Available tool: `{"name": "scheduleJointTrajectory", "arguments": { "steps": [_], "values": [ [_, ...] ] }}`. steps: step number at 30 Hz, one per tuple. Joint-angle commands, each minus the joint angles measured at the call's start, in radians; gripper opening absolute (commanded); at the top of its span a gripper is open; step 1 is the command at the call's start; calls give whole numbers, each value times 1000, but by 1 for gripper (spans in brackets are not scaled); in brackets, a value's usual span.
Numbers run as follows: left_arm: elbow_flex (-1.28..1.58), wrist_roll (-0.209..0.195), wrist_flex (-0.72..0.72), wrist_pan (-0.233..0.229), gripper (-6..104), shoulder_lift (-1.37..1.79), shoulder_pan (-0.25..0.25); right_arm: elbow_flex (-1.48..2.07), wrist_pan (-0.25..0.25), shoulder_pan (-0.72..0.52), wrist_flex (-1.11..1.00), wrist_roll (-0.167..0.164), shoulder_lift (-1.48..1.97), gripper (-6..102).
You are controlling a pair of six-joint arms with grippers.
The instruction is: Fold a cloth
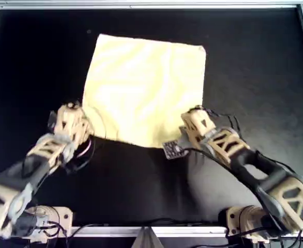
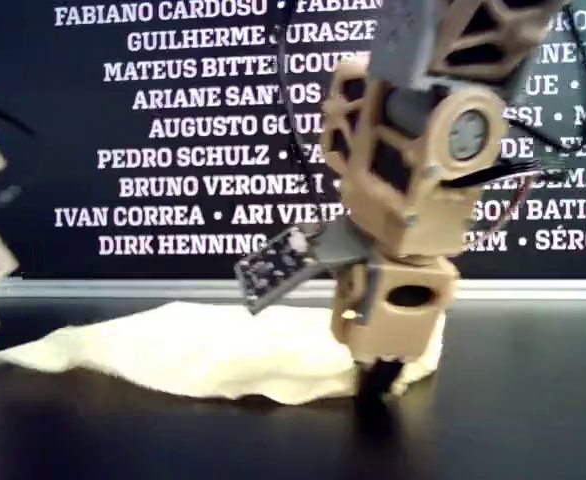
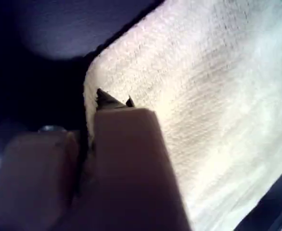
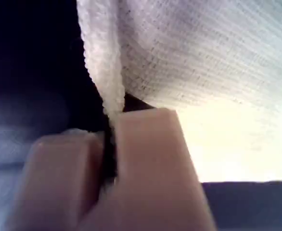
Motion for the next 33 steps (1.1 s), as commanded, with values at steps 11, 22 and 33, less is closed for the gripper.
{"name": "scheduleJointTrajectory", "arguments": {
  "steps": [11, 22, 33],
  "values": [
    [278, -12, 0, -11, -1, 304, -204, 129, 0, -37, 23, -133, 189, -1],
    [186, 5, -8, -20, -1, 316, -138, 46, 8, -146, -3, -141, 193, -1],
    [-153, 5, -17, -20, -1, 245, -26, -311, -9, -216, -5, -132, 101, -1]
  ]
}}
